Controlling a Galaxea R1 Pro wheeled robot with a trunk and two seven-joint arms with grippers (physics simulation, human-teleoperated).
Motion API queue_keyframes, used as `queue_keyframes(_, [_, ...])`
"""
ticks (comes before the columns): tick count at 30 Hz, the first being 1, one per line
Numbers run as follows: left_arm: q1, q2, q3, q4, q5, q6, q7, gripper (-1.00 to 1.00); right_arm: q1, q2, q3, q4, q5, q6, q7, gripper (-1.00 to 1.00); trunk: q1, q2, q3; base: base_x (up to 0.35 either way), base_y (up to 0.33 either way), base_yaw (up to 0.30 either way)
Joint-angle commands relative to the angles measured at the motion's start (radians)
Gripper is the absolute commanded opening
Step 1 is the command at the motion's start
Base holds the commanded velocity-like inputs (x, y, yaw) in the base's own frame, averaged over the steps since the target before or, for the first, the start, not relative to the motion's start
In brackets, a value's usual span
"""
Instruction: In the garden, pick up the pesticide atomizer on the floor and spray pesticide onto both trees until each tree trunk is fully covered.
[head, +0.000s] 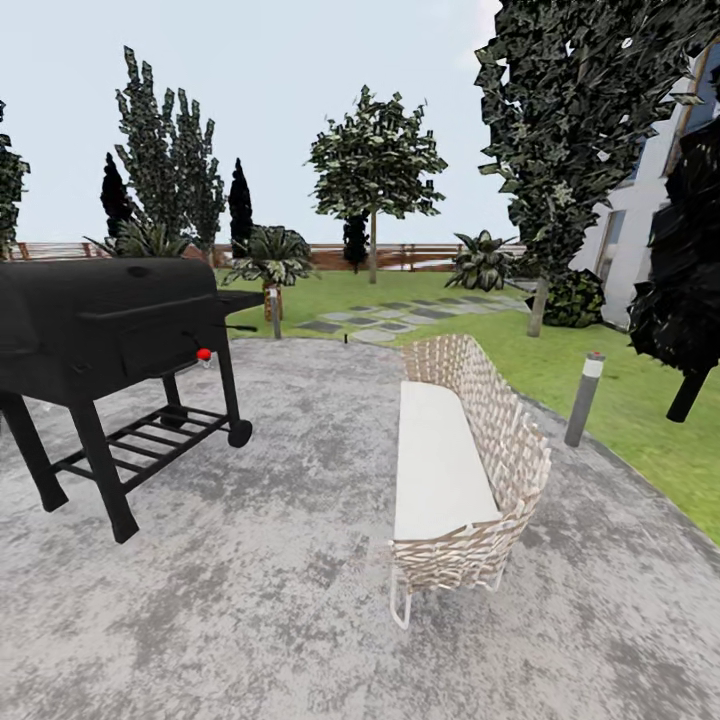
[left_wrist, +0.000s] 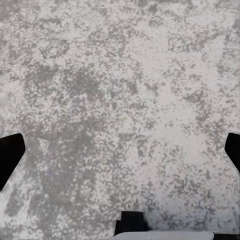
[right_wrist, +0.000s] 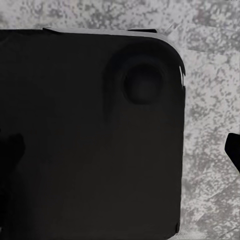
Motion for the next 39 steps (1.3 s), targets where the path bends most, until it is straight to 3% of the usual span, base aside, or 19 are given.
queue_keyframes(1, [0.0,0.0,0.0,-0.02,0.0,0.0,0.0,1.0,0.0,0.0,0.0,0.0,0.0,0.0,0.0,1.0,0.0,0.0,0.002,0.0,0.35,0.0])
queue_keyframes(15, [-0.018,-0.008,0.0,-0.26,0.005,0.026,0.0,1.0,0.0,-0.002,-0.001,-0.026,-0.001,0.0,0.0,1.0,0.0,0.0,0.022,0.088,0.35,0.0])
queue_keyframes(23, [-0.128,-0.012,-0.001,-0.274,0.009,0.029,0.0,1.0,0.0,-0.004,-0.002,-0.036,-0.001,0.0,0.0,1.0,0.0,0.0,0.023,0.165,0.335,0.0])
queue_keyframes(30, [-0.218,-0.03,-0.003,-0.275,0.039,0.053,-0.001,1.0,0.0,-0.005,-0.002,-0.044,-0.001,-0.001,0.0,1.0,0.0,0.0,0.023,0.177,0.328,0.0])
queue_keyframes(39, [-0.24,-0.032,-0.007,-0.268,0.061,0.057,-0.004,1.0,0.0,-0.002,-0.002,-0.078,-0.001,-0.003,0.0,1.0,0.0,0.0,0.025,0.176,0.327,-0.028])
